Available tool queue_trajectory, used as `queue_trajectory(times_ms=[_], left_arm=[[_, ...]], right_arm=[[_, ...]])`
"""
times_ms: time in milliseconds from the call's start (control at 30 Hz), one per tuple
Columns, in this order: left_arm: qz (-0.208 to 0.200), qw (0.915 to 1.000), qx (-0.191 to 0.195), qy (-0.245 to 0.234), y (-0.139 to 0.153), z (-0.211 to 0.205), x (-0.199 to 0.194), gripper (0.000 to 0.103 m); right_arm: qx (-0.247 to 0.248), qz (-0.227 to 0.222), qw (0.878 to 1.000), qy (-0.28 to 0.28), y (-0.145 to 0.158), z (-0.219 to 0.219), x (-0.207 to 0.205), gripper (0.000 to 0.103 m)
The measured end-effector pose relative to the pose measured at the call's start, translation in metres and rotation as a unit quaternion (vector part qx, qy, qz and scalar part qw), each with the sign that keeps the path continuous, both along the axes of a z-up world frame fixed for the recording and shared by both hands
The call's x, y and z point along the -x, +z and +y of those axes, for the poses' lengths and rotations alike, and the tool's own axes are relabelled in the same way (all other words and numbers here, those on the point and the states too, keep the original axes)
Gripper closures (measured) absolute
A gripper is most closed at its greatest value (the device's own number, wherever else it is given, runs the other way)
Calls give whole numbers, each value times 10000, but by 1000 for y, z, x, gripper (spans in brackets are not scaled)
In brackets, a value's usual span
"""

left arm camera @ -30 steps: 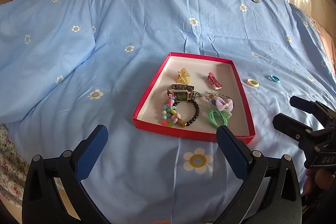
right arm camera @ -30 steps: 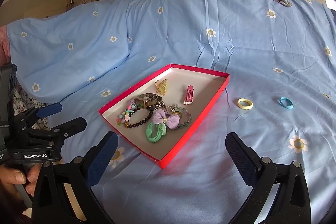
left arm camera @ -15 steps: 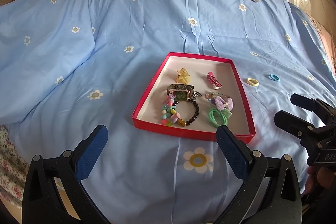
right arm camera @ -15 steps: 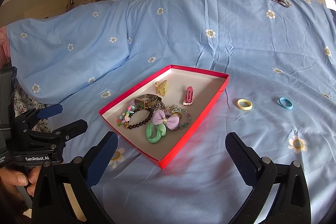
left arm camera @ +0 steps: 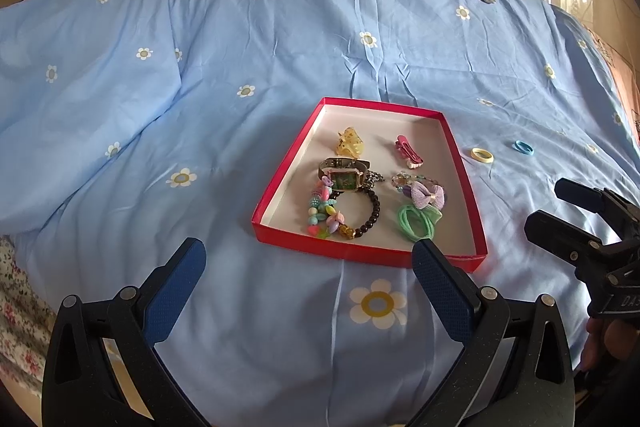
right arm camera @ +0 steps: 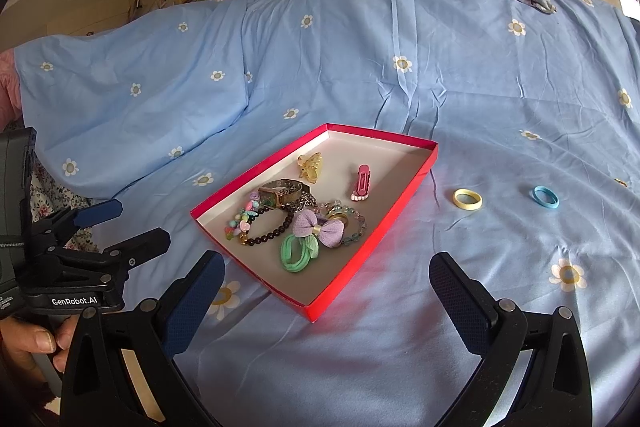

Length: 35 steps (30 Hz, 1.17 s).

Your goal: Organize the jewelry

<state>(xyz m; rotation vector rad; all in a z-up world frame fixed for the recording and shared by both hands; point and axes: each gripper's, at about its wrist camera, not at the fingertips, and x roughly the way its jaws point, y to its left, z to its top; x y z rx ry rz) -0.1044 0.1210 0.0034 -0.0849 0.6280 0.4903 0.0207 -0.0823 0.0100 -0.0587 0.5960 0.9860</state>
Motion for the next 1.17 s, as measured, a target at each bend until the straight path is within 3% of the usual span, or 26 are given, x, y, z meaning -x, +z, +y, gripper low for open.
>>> queue_trajectory(times_ms=[1167], left_arm=[[14,9999,59,-90,-5,-6,-3,0]], right_arm=[[-2,6,10000,3,1,0,0,0]])
